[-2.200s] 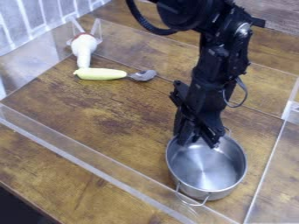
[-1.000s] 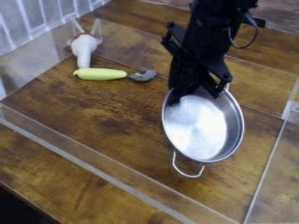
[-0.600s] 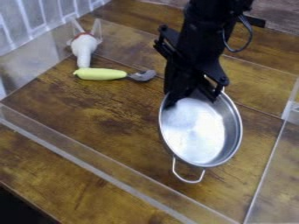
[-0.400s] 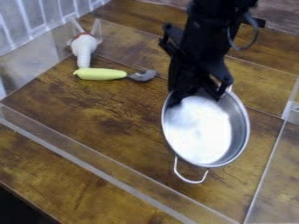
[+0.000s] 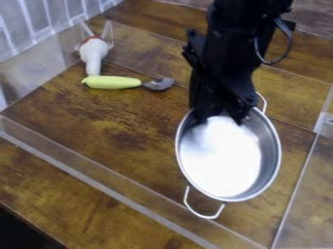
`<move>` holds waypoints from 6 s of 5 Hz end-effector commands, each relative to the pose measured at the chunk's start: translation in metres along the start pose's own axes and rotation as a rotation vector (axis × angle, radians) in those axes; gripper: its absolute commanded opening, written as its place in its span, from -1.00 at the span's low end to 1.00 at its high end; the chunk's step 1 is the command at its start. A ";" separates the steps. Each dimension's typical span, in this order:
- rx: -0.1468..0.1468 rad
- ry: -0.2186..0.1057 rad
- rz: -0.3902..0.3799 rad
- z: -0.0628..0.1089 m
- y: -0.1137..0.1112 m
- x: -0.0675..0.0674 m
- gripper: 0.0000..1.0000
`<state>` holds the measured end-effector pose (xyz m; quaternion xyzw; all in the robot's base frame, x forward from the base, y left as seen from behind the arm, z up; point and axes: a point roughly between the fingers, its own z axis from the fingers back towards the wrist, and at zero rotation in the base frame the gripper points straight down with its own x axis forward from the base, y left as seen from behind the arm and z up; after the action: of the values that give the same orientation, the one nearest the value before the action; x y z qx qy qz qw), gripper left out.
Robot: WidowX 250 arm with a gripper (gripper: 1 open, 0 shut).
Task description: Remove the mushroom from the silver pot and put it on the table
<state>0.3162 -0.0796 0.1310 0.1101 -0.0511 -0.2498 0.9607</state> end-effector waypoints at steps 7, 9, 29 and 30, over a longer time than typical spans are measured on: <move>0.040 -0.109 0.096 0.022 0.047 -0.018 -1.00; -0.001 -0.144 0.090 0.016 0.065 -0.031 -1.00; -0.060 -0.215 0.581 -0.032 0.072 -0.019 -1.00; -0.071 -0.209 0.617 -0.043 0.076 -0.032 -1.00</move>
<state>0.3282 0.0059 0.0919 0.0300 -0.1459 0.0364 0.9882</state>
